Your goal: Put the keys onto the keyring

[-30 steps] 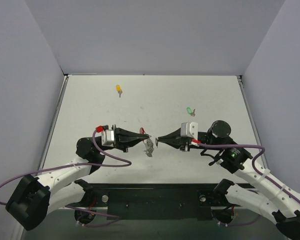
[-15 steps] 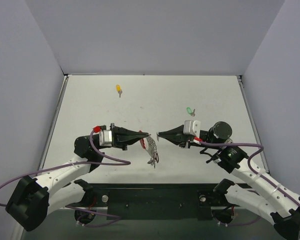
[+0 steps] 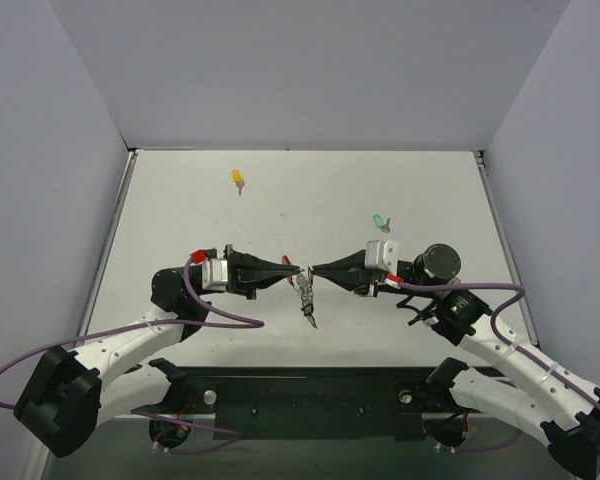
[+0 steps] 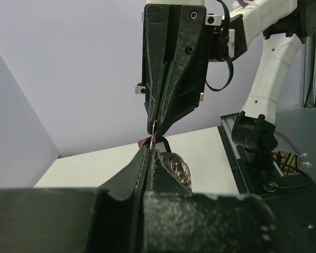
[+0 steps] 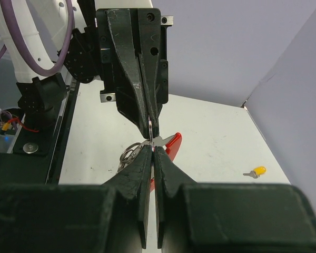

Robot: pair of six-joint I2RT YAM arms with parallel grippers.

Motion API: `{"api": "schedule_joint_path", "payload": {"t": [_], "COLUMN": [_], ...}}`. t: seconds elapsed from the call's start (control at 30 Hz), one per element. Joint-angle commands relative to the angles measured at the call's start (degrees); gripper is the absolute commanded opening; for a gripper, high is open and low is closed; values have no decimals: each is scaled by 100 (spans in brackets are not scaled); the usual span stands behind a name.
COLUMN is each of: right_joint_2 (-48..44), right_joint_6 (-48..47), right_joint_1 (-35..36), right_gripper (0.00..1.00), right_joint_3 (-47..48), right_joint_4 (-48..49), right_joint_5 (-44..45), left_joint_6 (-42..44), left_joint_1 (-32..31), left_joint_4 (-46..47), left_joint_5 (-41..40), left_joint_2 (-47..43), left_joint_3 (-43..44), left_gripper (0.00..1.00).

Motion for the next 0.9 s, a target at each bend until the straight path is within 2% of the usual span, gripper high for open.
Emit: {"api": "schedule_joint_path", "payload": {"t": [0.0, 0.87], "right_joint_2": [31, -4], "right_joint_6": [62, 88], "right_joint_1": [67, 59], "right_gripper": [0, 0], "right_joint_3": [-11, 41], "right_joint_4": [576, 541], "right_joint_5": [-255, -316], "left_joint_6": [13, 30], "left_joint_1": [-17, -70], "left_joint_4": [418, 234], "left_joint_5": [94, 190], "left_joint_2": [-6, -94], "left_joint_3": [294, 303], "left_gripper": [0, 0]}}
